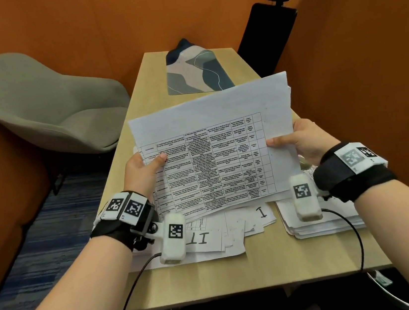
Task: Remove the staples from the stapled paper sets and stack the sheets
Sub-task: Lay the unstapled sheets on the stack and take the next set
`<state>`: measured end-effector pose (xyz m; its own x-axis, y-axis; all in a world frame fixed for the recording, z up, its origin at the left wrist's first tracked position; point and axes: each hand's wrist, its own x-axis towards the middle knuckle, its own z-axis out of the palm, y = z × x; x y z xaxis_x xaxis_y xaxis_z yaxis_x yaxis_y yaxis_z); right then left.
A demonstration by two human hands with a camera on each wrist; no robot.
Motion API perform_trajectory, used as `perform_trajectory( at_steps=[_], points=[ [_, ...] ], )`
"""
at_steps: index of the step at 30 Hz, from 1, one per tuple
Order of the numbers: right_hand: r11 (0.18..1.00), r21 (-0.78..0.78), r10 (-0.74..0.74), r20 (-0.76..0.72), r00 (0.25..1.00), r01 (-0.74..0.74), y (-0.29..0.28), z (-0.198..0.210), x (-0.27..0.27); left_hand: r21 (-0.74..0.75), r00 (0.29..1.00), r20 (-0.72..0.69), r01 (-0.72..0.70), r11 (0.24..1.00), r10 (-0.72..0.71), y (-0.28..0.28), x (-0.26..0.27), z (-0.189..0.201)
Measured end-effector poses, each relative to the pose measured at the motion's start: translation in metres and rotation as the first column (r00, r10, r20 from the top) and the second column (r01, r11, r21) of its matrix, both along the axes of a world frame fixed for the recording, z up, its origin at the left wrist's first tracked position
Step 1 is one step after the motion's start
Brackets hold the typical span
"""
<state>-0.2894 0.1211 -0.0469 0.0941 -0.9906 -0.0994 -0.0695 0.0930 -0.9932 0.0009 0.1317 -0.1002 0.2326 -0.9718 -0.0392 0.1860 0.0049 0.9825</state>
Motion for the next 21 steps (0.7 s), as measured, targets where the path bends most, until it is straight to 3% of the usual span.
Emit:
perform_trajectory(
  at_steps=[8, 21],
  points=[
    [0.976, -0.057, -0.212, -0.025, 0.977, 0.21, -0.0007, -0.0065, 0.0001, -0.003, 0.998, -0.046, 0.03, 1.0, -0.03, 0.0019, -0.0014, 0.0013],
    [0.977, -0.031, -0.214, -0.063, 0.975, 0.213, 0.0016, -0.0049, -0.0028, 0.019, 1.0, 0.013, 0.013, 1.0, -0.014, -0.0015, -0.0026, -0.0036]
  ],
)
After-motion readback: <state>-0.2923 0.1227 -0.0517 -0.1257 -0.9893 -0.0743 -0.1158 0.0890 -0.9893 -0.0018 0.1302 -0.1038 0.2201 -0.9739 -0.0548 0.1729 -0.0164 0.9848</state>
